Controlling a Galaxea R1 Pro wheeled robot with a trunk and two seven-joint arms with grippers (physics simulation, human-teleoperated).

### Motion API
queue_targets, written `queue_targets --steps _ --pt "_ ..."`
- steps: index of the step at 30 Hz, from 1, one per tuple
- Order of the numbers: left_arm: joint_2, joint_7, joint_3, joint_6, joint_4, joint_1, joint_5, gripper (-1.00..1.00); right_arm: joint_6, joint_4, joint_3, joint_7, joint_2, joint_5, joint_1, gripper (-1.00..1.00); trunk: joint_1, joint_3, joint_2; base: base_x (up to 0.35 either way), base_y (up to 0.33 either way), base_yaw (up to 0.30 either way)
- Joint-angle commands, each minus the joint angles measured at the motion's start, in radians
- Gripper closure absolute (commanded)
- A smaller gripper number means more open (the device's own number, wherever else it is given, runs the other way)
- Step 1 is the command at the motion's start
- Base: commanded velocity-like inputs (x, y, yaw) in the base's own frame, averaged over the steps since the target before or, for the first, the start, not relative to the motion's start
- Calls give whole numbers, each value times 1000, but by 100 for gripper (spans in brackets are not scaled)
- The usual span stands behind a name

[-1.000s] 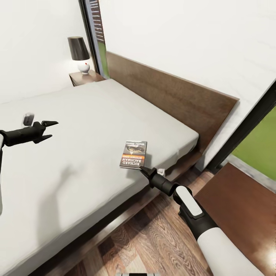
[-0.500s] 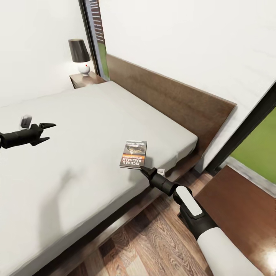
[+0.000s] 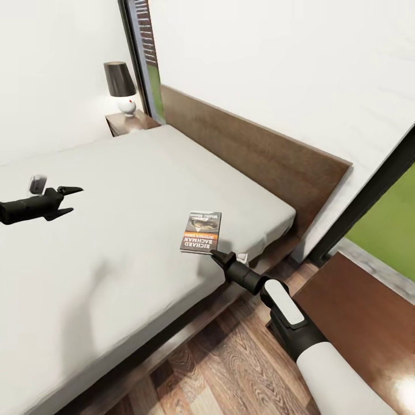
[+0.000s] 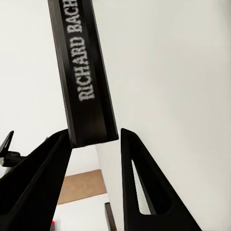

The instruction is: In the bedroom, move the book from the bed onto either nightstand, and place the two sandals side by side next to the bed.

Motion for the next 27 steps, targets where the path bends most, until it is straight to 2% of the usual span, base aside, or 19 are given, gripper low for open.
queue_targets --steps 1,9,18,27 --pt "0 -7 4 5 1 -1 -8 -100 2 1 0 2 0 0 -1 100 -4 3 7 0 0 0" --pt "0 -7 2 5 12 0 -8 -100 1 1 1 3 0 0 -1 100 -35 28 63 0 0 0" --pt "4 -9 2 4 70 1 -8 -100 6 1 3 5 0 1 -1 100 -69 56 126 0 0 0" --pt "11 -43 3 2 116 6 -10 -100 7 1 1 5 -2 2 -1 100 -104 84 189 0 0 0"
